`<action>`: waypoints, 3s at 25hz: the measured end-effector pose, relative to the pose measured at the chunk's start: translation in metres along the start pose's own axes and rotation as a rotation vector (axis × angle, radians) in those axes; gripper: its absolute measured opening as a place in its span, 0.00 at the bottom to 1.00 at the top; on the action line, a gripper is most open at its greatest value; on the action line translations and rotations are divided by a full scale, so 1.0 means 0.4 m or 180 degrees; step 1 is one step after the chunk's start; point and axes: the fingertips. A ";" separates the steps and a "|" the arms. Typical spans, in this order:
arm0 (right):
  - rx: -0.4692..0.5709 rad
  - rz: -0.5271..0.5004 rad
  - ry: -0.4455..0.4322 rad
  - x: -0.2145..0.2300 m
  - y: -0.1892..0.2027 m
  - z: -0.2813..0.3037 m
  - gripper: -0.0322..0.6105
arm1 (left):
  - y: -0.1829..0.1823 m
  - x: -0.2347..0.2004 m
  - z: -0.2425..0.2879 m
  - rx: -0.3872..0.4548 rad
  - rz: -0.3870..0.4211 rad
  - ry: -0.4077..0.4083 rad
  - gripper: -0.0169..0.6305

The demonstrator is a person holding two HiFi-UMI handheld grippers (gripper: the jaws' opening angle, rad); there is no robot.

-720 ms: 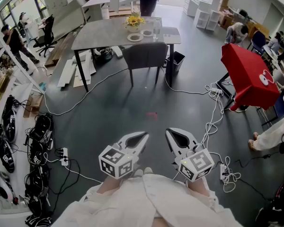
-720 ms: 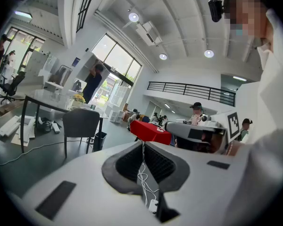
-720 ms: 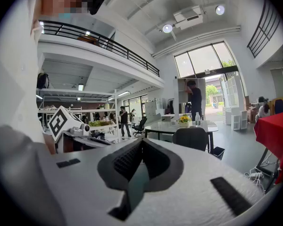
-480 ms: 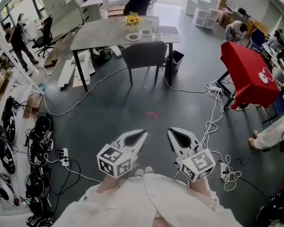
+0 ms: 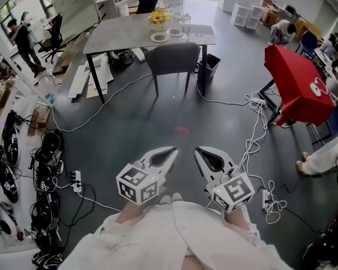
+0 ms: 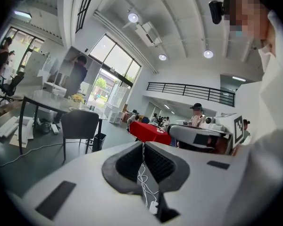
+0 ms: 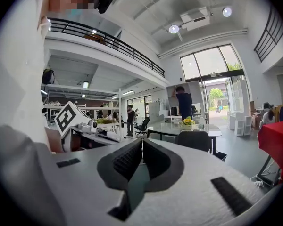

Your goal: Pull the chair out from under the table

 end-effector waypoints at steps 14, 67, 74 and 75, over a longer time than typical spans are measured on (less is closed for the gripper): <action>-0.0153 0.0356 0.0118 0.110 0.088 -0.023 0.06 | 0.067 -0.008 0.093 0.0005 -0.0313 -0.0208 0.06; -0.0191 0.0506 0.0287 0.933 0.267 1.035 0.06 | -0.203 -1.013 0.881 -0.0262 -0.0276 -0.0051 0.06; -0.0237 0.0521 0.0130 1.110 0.273 1.156 0.06 | -0.252 -1.142 1.058 -0.0260 -0.0237 -0.0193 0.06; -0.0235 0.0530 0.0098 1.131 0.274 1.172 0.06 | -0.262 -1.158 1.082 -0.0244 -0.0224 -0.0206 0.06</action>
Point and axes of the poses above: the fingertips, and each gripper's own axes: z forward along the fingers, x to its right, y out of its underside, and after that the axes turned 15 degrees about x, right-handed
